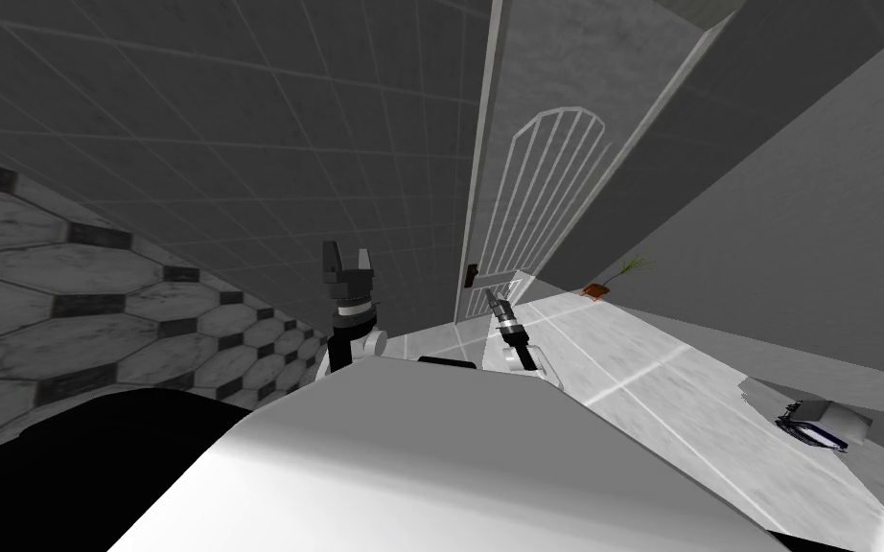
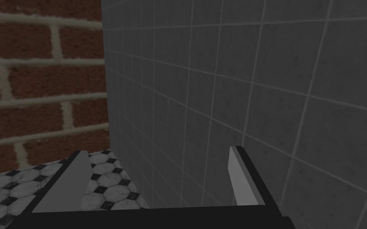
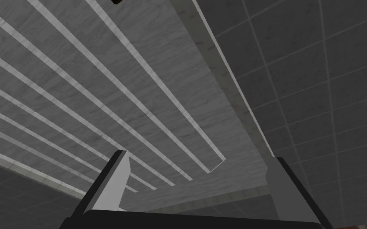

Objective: Pull the door open

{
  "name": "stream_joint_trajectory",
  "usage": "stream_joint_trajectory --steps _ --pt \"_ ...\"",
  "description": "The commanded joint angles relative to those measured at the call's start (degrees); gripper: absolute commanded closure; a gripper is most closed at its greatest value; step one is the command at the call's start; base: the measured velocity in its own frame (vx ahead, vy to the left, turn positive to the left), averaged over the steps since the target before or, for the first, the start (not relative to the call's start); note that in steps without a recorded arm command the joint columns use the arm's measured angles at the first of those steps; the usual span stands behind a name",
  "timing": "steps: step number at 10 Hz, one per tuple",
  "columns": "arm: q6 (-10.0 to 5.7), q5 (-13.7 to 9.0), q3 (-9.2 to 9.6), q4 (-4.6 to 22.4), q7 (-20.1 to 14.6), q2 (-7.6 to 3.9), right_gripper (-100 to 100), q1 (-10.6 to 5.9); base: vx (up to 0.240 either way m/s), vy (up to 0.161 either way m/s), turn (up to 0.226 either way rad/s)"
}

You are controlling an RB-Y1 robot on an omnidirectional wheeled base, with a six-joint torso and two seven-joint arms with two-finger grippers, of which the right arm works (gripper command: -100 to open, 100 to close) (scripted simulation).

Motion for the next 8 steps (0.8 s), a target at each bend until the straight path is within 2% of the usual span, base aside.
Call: stream_joint_trajectory --steps 1,8 --pt "0.32 1.8 -0.01 2.3 2.6 -0.69 -100 -0.95 0.103 -0.03 0.048" --pt "1.21 8.4 -0.16 11.4 11.8 -3.11 -100 -5.01 0.094 -0.035 0.052"
